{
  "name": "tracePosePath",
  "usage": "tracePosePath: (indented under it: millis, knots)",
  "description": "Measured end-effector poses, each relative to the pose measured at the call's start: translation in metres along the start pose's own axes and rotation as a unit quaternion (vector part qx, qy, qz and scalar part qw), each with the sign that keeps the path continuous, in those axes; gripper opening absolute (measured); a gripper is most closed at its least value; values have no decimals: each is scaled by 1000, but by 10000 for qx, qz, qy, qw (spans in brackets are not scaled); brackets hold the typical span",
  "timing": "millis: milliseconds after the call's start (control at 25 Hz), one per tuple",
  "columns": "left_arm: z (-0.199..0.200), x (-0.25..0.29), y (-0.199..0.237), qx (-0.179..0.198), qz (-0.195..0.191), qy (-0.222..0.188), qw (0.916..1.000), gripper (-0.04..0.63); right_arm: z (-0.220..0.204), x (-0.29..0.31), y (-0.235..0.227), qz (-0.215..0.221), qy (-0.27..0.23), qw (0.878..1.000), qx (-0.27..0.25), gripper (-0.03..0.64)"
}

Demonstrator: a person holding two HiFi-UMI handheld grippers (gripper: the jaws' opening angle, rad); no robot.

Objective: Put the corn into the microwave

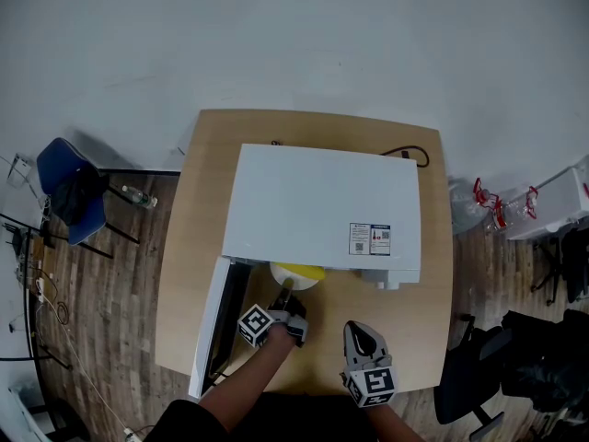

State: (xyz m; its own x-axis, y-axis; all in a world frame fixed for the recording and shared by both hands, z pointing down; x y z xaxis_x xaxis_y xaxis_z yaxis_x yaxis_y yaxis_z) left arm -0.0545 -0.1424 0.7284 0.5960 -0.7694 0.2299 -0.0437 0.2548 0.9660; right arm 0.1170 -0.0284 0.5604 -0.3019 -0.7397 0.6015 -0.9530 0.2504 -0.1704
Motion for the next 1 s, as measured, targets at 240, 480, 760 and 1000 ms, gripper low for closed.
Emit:
tracePosePath:
  millis: [240, 480, 760, 1000]
  knots:
    - [5, 12, -5, 0, 46, -138, 9999, 25, -3, -4, 0, -27, 6, 10000, 4, 60]
    - [12, 28, -8, -66, 140, -361, 9992, 25, -3, -5, -3, -77, 0, 10000, -37, 60]
    - [10, 38, -12, 269, 166, -131, 9994, 26, -4, -5, -9, -125, 28, 9999, -4, 60]
    - [5, 30, -8, 260, 222, -27, 9994, 109, -9, -5, -10, -134, 83, 9999, -1, 60]
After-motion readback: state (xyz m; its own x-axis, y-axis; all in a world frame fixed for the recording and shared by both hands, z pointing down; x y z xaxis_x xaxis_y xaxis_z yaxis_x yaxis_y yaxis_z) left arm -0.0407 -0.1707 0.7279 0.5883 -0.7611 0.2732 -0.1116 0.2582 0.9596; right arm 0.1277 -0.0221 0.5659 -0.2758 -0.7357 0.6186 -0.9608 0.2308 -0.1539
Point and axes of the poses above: the fingertips, and each gripper's own axes: x forward along the fingers, y to its left, z out of its top, the point moved 5 cm from there along -x, backward along the fingers, and after that the axes turned 8 degrees about y, right-handed, at the moved point
